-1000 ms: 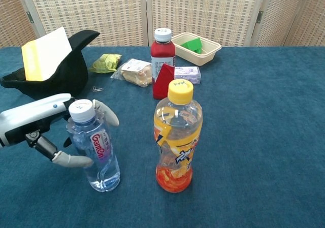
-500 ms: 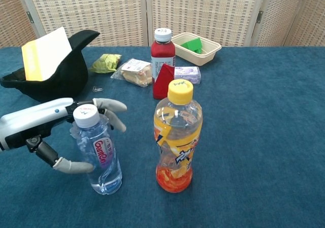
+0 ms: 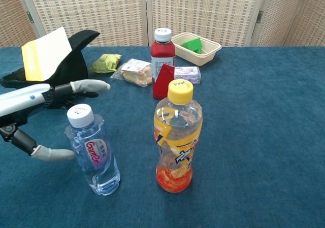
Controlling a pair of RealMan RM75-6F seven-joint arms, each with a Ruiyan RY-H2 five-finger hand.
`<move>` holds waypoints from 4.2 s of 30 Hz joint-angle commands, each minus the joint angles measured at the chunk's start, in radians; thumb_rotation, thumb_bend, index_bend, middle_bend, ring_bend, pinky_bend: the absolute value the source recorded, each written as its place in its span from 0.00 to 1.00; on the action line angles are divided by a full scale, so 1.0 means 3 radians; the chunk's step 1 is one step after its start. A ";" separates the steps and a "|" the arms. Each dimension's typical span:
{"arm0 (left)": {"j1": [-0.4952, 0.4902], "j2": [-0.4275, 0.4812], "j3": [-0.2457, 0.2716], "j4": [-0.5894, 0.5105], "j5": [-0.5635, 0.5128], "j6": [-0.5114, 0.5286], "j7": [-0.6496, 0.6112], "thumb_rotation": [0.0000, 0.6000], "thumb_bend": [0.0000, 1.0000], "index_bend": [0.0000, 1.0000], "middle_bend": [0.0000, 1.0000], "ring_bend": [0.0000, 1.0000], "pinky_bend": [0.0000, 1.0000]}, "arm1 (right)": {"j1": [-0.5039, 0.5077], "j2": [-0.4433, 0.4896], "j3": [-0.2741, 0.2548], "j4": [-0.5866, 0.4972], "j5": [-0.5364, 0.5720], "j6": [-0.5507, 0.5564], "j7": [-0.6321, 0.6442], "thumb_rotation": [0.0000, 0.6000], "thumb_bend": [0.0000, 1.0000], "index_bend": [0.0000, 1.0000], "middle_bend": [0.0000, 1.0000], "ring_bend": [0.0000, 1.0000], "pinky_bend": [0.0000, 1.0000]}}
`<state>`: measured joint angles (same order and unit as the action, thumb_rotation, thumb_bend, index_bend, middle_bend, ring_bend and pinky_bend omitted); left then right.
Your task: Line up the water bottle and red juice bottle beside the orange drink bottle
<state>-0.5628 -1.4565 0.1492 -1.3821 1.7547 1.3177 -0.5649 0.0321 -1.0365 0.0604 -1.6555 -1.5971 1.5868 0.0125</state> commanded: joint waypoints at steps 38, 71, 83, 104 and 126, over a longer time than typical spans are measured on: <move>0.0681 0.0996 -0.0482 -0.0908 -0.0885 0.0237 0.1668 1.00 0.16 0.04 0.01 0.05 0.23 | 0.1303 -0.0458 0.0289 0.0063 0.0307 -0.1760 0.2195 1.00 0.13 0.06 0.12 0.00 0.10; 0.0884 0.1154 -0.0565 -0.1062 -0.0712 0.0310 0.1609 1.00 0.16 0.04 0.01 0.05 0.23 | 0.2917 -0.2264 0.1014 0.1942 0.1142 -0.3201 0.2763 1.00 0.00 0.06 0.10 0.00 0.10; 0.0951 0.1217 -0.0579 -0.1094 -0.0683 0.0344 0.1582 1.00 0.16 0.04 0.01 0.05 0.23 | 0.3211 -0.2630 0.1093 0.2540 0.1119 -0.3406 0.3014 1.00 0.08 0.12 0.16 0.04 0.10; 0.0966 0.1266 -0.0622 -0.1153 -0.0652 0.0299 0.1583 1.00 0.16 0.04 0.01 0.05 0.23 | 0.3300 -0.2836 0.1054 0.2908 0.0979 -0.3261 0.3268 1.00 0.39 0.51 0.43 0.25 0.22; 0.0909 0.1212 -0.0710 -0.1173 -0.0635 0.0264 0.1677 1.00 0.16 0.04 0.01 0.05 0.23 | 0.2253 -0.0617 0.0202 0.0294 0.0125 -0.2474 0.3500 1.00 0.39 0.51 0.44 0.27 0.23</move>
<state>-0.2901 -1.0931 -0.0636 -1.7338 1.5641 1.3967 -0.0618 0.7382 -1.2567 0.1550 -1.5320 -1.5265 0.8151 1.0493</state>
